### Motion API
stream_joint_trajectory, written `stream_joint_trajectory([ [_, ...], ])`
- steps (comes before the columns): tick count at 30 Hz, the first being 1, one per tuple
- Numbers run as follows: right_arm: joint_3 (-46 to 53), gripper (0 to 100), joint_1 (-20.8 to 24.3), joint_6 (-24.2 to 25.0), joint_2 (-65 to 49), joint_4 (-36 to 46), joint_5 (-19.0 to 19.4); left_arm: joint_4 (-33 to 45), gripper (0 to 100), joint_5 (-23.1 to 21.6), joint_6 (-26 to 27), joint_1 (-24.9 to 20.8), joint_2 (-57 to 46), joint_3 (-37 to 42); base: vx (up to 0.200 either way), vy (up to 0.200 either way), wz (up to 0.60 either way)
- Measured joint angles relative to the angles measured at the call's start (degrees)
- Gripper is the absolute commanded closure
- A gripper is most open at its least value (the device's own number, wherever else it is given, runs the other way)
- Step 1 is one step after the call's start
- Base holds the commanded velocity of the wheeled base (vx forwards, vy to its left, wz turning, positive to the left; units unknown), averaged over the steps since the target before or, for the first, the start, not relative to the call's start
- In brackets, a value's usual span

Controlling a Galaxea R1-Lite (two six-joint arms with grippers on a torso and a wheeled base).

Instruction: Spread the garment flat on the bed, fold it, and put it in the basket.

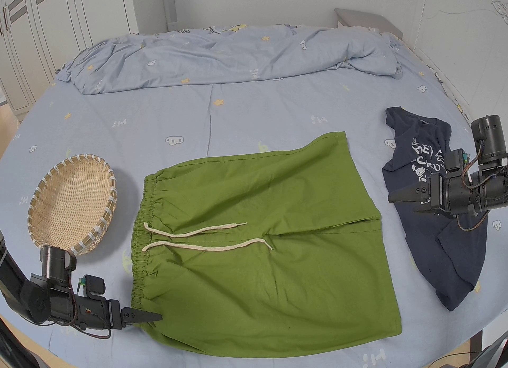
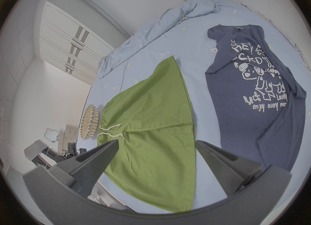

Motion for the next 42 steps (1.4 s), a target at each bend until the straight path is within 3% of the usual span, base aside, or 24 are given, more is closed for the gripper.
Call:
stream_joint_trajectory([
  [11, 0.00, 0, -0.06, 0.02, -0.44, -0.02, -0.01, -0.02, 0, -0.94, -0.11, 3.12, -0.85, 0.29, 0.000, 0.000, 0.00],
  [31, 0.10, 0, -0.04, 0.00, -0.44, 0.00, 0.00, -0.05, 0, -2.17, -0.05, 3.06, -1.43, 0.49, 0.000, 0.000, 0.00],
  [32, 0.11, 0, -0.06, 0.00, -0.44, 0.00, 0.00, -0.05, 100, -2.19, -0.02, 3.06, -1.56, 0.55, 0.000, 0.000, 0.00],
  [42, 0.11, 0, -0.15, -0.05, -0.44, 0.00, 0.02, -0.05, 100, -1.89, 0.44, 3.17, -3.85, 1.82, 0.000, 0.000, 0.00],
])
